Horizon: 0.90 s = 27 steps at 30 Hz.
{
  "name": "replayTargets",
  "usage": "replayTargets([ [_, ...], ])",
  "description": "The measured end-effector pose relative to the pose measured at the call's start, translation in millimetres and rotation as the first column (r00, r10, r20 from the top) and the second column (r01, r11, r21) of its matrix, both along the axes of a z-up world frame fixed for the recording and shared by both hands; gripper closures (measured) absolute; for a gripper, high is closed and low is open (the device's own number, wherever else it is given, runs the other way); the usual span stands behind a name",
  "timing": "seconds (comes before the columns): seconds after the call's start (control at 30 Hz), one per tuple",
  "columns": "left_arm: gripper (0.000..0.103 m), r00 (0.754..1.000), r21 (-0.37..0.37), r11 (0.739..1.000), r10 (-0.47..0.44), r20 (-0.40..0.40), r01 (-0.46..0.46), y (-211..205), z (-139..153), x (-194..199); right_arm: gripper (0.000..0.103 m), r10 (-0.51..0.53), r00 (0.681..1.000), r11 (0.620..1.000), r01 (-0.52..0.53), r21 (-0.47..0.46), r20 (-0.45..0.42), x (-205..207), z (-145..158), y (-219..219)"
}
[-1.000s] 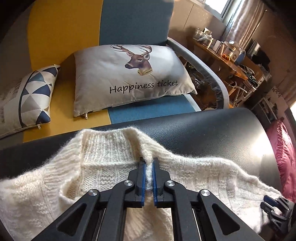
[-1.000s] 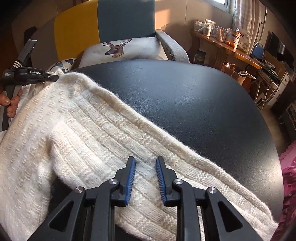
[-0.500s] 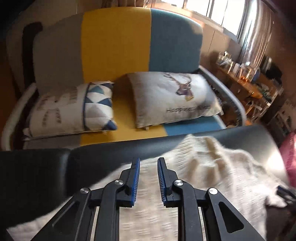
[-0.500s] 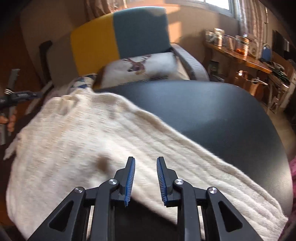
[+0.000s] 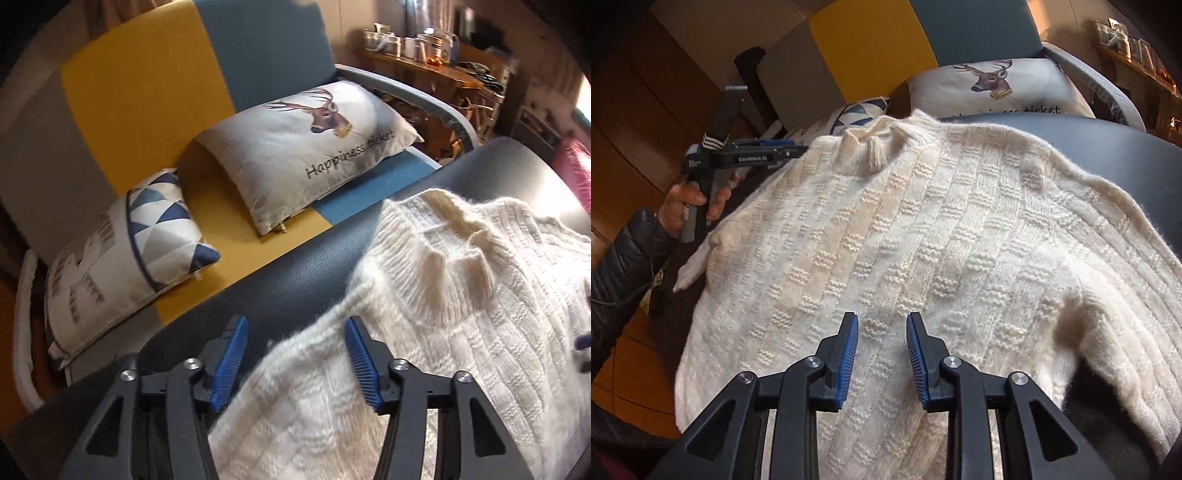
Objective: Fold clothes
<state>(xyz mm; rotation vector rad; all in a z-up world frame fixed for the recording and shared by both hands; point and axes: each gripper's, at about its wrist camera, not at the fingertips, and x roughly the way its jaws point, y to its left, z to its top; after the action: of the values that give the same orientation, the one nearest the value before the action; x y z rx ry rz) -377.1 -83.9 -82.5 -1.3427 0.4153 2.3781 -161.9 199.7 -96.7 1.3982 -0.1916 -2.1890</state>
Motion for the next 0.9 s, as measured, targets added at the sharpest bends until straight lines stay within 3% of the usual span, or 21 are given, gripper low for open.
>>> replayTargets([
  [0.2, 0.038, 0.972, 0.186, 0.980, -0.109, 0.209, 0.070, 3, -13, -13, 0.076, -0.005, 1.000, 1.000, 0.005, -0.001, 0.015, -1, -11, 4],
  [0.3, 0.037, 0.978, 0.080, 0.989, -0.135, 0.157, 0.124, 19, -20, 4, 0.076, -0.002, 1.000, 1.000, 0.002, -0.003, 0.009, -2, -12, 4],
  [0.33, 0.049, 0.982, 0.049, 0.990, -0.138, 0.132, 0.133, 23, -20, 11, 0.076, 0.001, 1.000, 1.000, -0.001, 0.001, 0.004, -1, -13, 3],
  [0.37, 0.072, 0.983, 0.070, 0.990, -0.131, 0.130, 0.123, 23, -18, 16, 0.076, 0.002, 1.000, 1.000, -0.002, 0.006, -0.001, 0, -13, 3],
  [0.4, 0.083, 0.982, 0.123, 0.988, -0.111, 0.151, 0.093, 18, -16, 18, 0.076, 0.004, 1.000, 1.000, -0.004, 0.012, -0.006, 1, -13, 2],
  [0.5, 0.087, 0.995, 0.211, 0.977, -0.012, 0.100, -0.009, -2, -2, 30, 0.076, 0.020, 0.999, 0.999, -0.019, 0.042, -0.025, 5, -14, -2],
  [0.6, 0.088, 0.989, 0.293, 0.946, 0.127, 0.071, -0.142, -31, 8, 41, 0.076, 0.033, 0.999, 0.996, -0.030, 0.086, -0.026, 4, -13, -6],
  [0.67, 0.088, 0.976, 0.283, 0.934, 0.209, 0.066, -0.219, -43, 5, 45, 0.076, 0.041, 0.999, 0.991, -0.037, 0.129, -0.027, 4, -13, -12],
  [0.73, 0.088, 0.962, 0.184, 0.944, 0.263, 0.072, -0.272, -42, -12, 40, 0.076, 0.056, 0.998, 0.983, -0.048, 0.175, -0.040, 4, -13, -20],
  [0.9, 0.081, 0.956, 0.124, 0.949, 0.287, 0.055, -0.291, -29, -18, 32, 0.076, 0.047, 0.998, 0.982, -0.038, 0.183, -0.043, 0, -15, -24],
])
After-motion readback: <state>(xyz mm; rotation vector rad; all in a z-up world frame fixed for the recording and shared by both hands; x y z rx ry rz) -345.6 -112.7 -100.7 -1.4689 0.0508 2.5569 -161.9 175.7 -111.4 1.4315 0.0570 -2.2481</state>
